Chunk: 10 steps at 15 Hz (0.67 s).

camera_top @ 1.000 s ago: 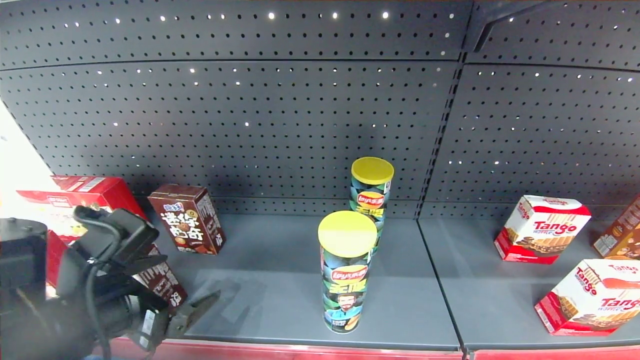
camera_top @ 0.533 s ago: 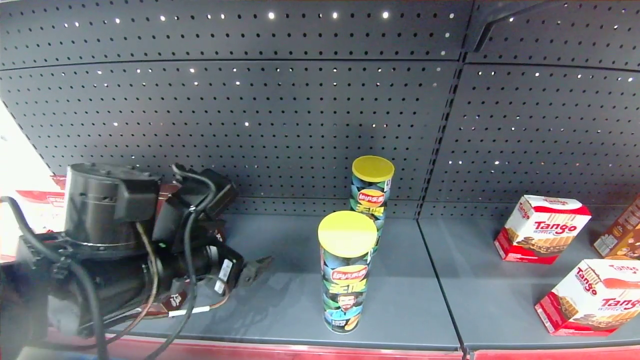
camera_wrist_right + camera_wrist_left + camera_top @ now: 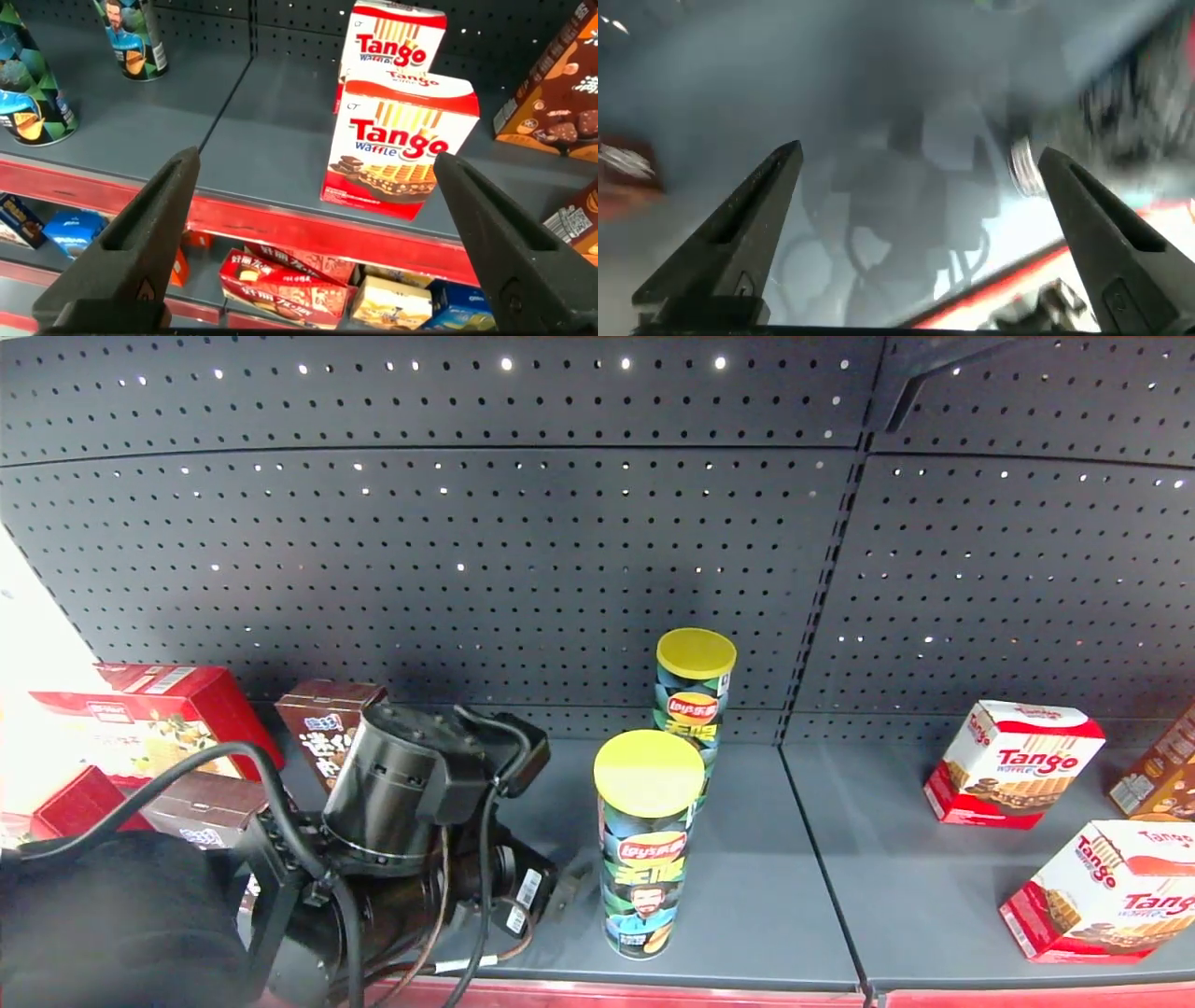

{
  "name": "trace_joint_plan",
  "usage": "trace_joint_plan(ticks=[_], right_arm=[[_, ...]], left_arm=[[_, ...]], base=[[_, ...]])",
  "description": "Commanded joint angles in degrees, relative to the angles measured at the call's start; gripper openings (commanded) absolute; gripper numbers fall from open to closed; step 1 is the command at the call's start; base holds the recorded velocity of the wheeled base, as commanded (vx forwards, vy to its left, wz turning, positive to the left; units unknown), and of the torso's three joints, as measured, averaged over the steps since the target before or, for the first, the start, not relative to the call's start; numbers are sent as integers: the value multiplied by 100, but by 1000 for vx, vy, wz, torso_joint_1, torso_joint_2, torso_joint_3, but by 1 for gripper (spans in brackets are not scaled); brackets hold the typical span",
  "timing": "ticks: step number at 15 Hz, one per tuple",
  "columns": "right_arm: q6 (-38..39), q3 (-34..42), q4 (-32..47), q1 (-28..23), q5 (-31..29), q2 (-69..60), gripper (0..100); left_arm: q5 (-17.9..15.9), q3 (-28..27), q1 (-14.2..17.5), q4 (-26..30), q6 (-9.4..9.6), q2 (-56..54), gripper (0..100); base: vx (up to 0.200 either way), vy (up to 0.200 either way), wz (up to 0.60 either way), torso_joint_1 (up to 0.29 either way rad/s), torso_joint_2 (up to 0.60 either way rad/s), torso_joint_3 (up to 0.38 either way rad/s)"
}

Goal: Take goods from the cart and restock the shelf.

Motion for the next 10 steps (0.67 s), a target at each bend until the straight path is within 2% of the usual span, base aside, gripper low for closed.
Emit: trace_joint_plan(ticks=[1, 4, 6, 7, 8, 9, 10], right_arm=[[-1, 13, -1, -4, 3, 36, 100], [-1, 48, -1, -4, 3, 19, 100], [-1, 66, 8, -4, 3, -8, 100], [-1, 66, -1, 5, 3, -16, 100], [-1, 66, -1, 5, 3, -16, 100], [-1, 66, -1, -4, 3, -16, 100], [-1, 75, -1, -4, 3, -16, 100]], left_arm=[[19, 305, -116, -28, -16, 30, 100], [124, 410, -125, -45, -16, 30, 100], [370, 428, -116, -37, -96, 30, 100], [519, 419, -116, -45, -280, 39, 100], [537, 419, -116, -54, -298, 39, 100], [810, 366, -99, -54, -746, 39, 100], [871, 331, -63, -54, -878, 39, 100]], base=[[0, 0, 0, 0, 0, 0], [0, 0, 0, 0, 0, 0], [0, 0, 0, 0, 0, 0], [0, 0, 0, 0, 0, 0], [0, 0, 0, 0, 0, 0], [0, 0, 0, 0, 0, 0], [0, 0, 0, 0, 0, 0]])
